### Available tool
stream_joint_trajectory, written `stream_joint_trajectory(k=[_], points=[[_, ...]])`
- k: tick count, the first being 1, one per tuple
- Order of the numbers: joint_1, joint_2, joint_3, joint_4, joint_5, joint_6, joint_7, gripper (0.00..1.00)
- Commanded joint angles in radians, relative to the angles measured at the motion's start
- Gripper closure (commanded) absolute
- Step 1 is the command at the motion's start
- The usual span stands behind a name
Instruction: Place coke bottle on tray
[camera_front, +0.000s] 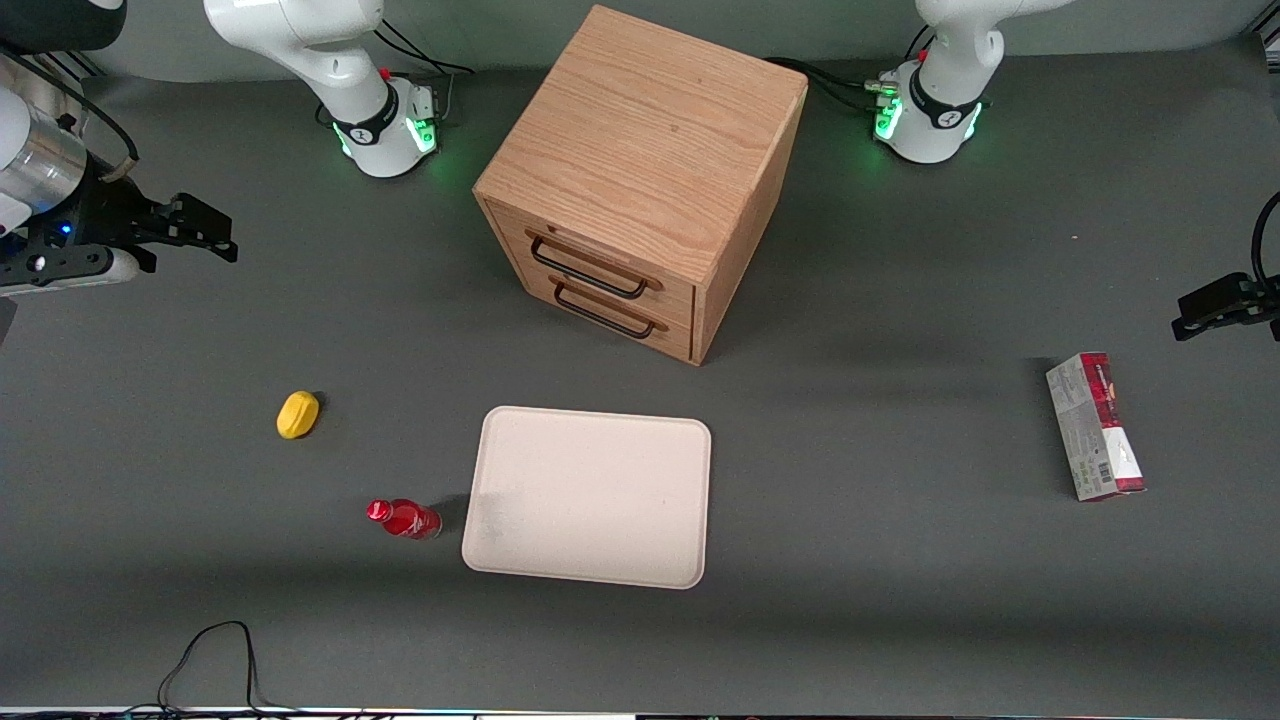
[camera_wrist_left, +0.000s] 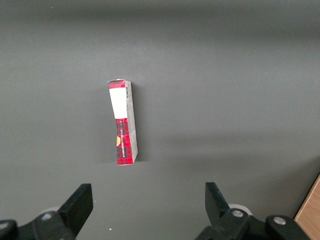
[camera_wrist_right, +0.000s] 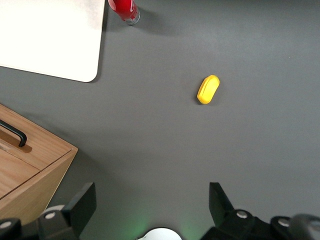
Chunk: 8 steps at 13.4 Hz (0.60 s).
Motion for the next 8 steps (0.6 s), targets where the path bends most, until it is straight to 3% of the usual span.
stream_joint_trajectory(k=[1,8], points=[[-0.001,0.021,-0.003,0.036,0.016,-0.053,0.019,0.00],[0.002,0.030,0.000,0.058,0.018,-0.076,0.015,0.00]])
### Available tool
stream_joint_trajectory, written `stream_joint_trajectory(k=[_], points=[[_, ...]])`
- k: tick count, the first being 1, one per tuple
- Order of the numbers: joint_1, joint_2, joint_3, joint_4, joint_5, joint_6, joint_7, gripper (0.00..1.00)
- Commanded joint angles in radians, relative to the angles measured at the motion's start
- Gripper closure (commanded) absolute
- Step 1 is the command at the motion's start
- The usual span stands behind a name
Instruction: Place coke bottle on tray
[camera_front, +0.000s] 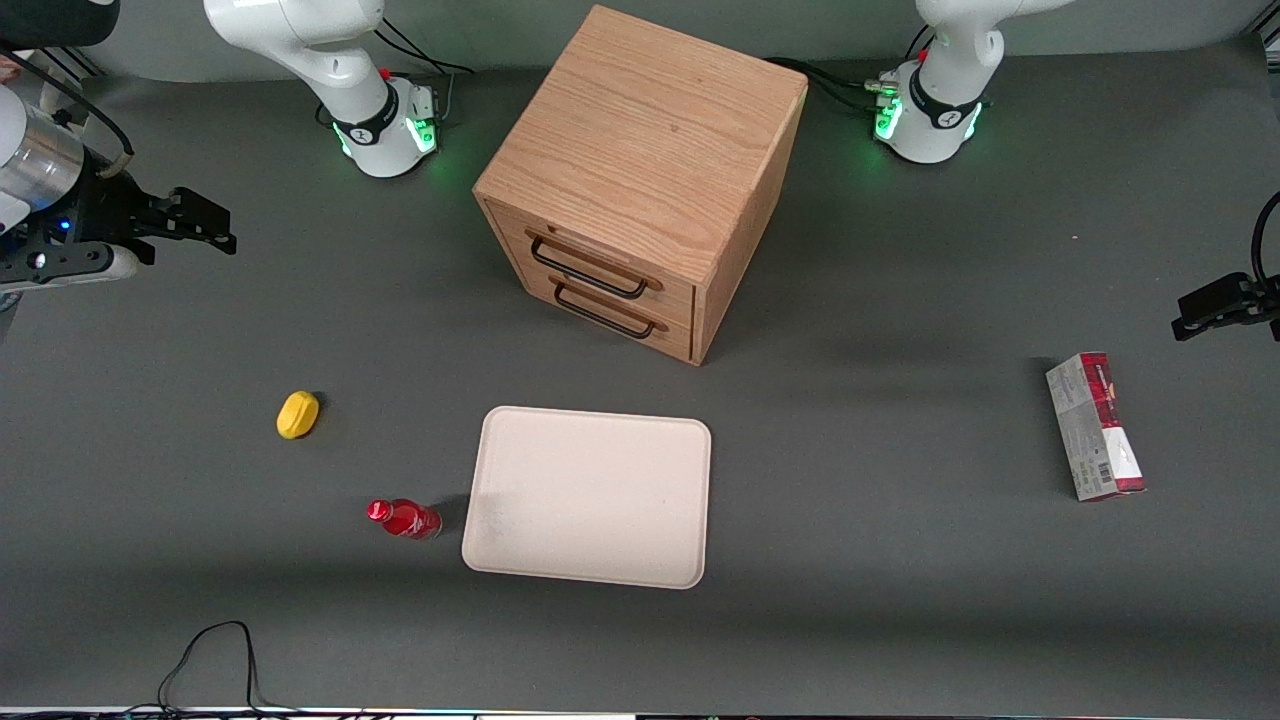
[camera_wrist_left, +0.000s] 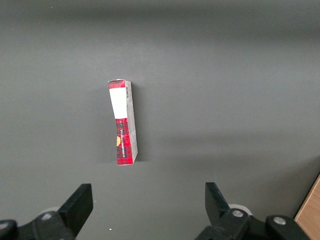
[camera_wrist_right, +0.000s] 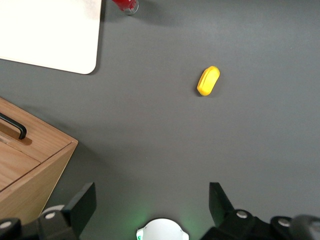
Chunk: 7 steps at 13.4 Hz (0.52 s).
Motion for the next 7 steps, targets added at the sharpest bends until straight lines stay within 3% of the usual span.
stream_joint_trajectory(k=[1,4,7], points=[[0.003,0.020,0.001,0.038,0.018,-0.026,0.013,0.00],[0.029,0.060,0.017,0.119,0.038,-0.056,0.077,0.00],[0.057,0.178,0.107,0.307,0.041,-0.131,0.207,0.00]])
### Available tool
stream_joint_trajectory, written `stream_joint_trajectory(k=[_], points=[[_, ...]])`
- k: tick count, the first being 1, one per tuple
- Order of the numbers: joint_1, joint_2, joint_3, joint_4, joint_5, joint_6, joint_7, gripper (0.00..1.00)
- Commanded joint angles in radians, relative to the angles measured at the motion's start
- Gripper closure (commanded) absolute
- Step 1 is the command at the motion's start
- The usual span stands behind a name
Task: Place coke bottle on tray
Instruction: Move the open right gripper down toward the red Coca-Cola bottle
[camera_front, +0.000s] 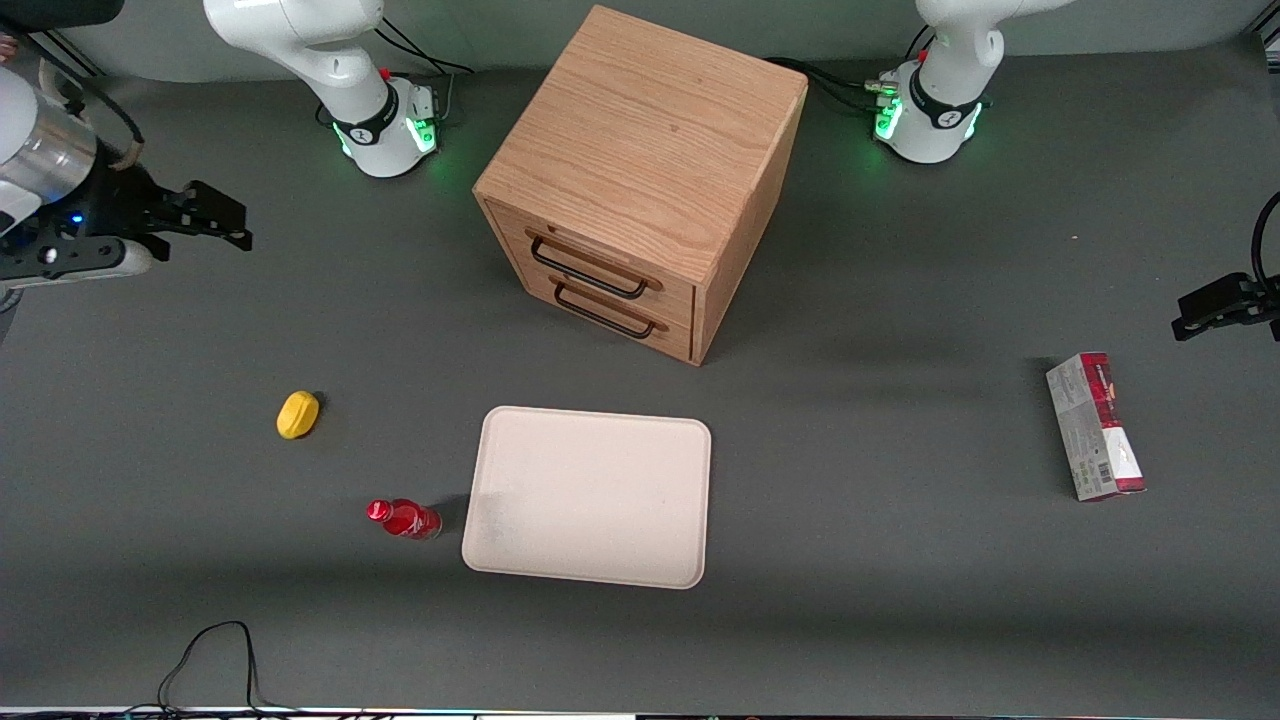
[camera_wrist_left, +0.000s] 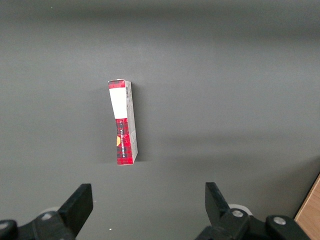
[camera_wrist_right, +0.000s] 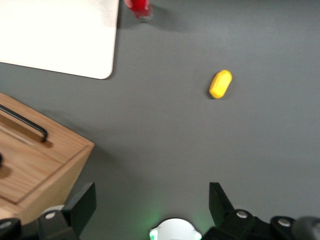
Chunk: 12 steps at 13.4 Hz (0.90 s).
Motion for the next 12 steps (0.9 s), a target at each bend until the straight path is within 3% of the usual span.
stream_joint_trajectory(k=[1,4,9,12], points=[[0.015,0.158,0.095,0.235,0.013,-0.087,0.147,0.00],[0.011,0.266,0.116,0.355,0.010,-0.111,0.183,0.00],[0.004,0.327,0.107,0.398,0.001,-0.105,0.171,0.00],[-0.016,0.491,0.104,0.521,-0.006,-0.073,0.169,0.00]])
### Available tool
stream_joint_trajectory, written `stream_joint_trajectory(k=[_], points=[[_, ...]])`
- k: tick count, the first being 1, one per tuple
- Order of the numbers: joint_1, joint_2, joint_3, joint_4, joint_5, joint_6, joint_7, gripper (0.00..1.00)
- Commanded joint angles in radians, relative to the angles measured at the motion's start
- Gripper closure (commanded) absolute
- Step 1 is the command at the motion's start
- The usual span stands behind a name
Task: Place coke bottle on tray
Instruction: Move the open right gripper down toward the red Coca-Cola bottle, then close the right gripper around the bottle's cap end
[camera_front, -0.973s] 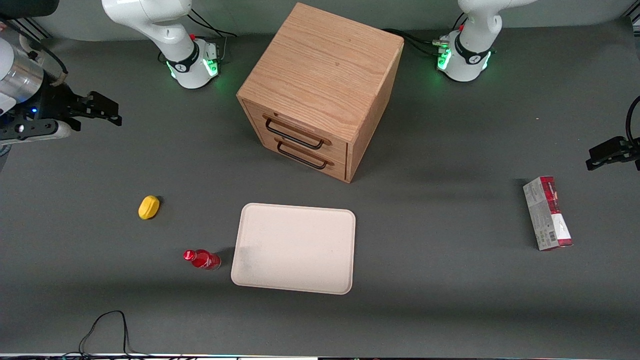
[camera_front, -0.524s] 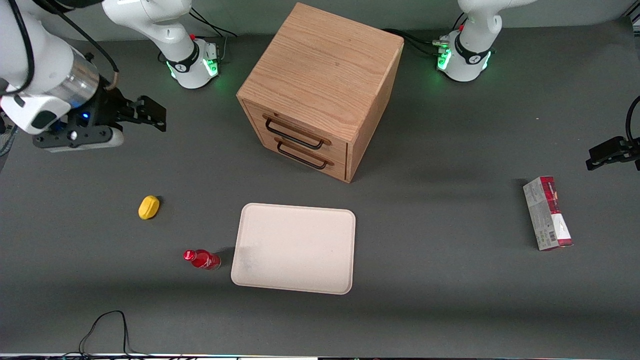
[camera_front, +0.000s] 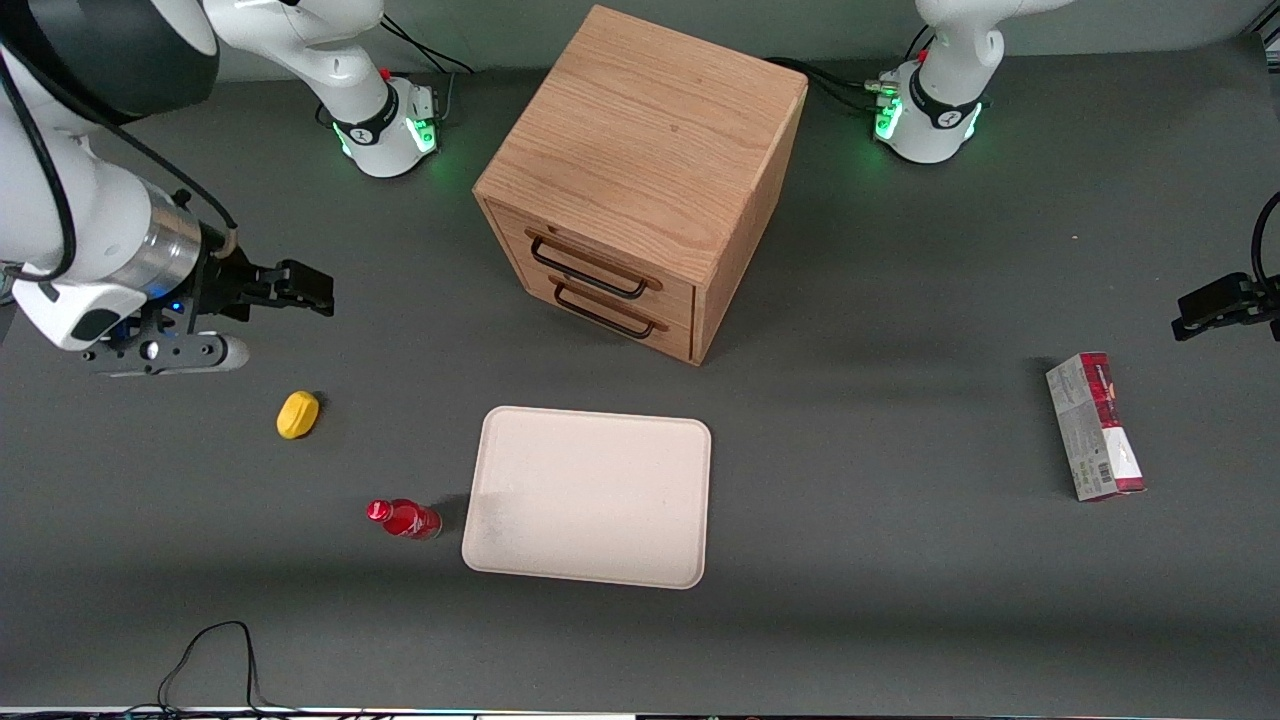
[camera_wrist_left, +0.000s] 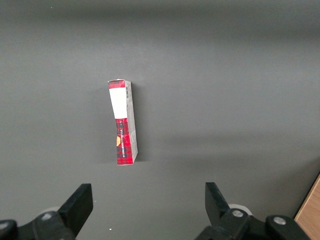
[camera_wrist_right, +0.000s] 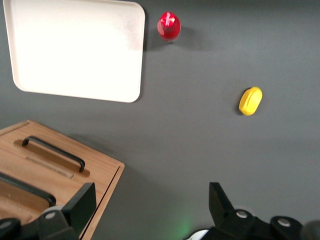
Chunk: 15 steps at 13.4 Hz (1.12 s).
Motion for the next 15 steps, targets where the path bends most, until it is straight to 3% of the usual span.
stream_joint_trajectory(k=[1,6,15], points=[[-0.010,0.220,-0.002,0.194,-0.006,0.021,0.004,0.00],[-0.010,0.422,-0.003,0.239,-0.058,0.225,0.005,0.00],[0.000,0.569,-0.002,0.228,-0.130,0.420,0.010,0.00]])
